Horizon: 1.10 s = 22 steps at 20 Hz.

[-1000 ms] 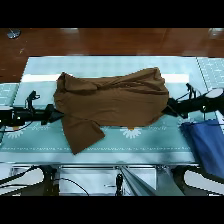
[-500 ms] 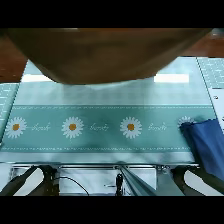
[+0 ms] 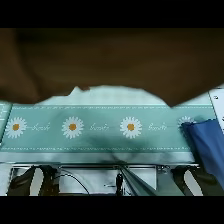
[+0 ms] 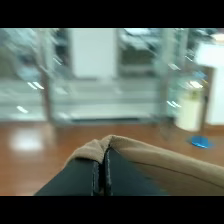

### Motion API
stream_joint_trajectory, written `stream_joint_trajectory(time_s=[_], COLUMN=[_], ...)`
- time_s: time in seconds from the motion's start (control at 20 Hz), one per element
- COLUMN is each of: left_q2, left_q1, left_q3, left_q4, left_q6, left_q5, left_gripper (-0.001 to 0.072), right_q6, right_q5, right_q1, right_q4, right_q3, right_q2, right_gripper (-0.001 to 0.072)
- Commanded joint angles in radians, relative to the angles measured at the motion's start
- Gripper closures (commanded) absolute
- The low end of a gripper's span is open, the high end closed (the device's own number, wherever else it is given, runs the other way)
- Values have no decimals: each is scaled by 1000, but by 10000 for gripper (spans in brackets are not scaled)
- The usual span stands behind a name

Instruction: Fold the shirts.

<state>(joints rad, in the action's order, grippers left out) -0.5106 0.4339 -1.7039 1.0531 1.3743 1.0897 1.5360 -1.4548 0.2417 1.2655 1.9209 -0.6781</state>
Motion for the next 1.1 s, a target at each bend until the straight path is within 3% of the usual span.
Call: stream_joint_trajectory(time_s=[0.0, 0.2, 0.35, 0.7, 1.05], left_q2=[114, 109, 77, -246, -755], left_q1=[-109, -270, -300, -304, -323], left_q3=[-14, 46, 193, 494, 410], left_q4=[290, 430, 406, 231, 174], left_q6=[79, 121, 142, 118, 116], left_q5=[54, 109, 109, -59, -259], left_gripper=[689, 690, 689, 689, 689], right_q6=[19, 28, 32, -50, -93], right_q5=[-148, -250, -220, 107, 495], right_q1=[0, 0, 0, -1, -2], right_q4=[74, 79, 66, -37, -187], right_q3=[6, -30, -175, -627, -658], right_q2=[101, 111, 102, -74, -562], right_gripper=[689, 689, 689, 689, 689])
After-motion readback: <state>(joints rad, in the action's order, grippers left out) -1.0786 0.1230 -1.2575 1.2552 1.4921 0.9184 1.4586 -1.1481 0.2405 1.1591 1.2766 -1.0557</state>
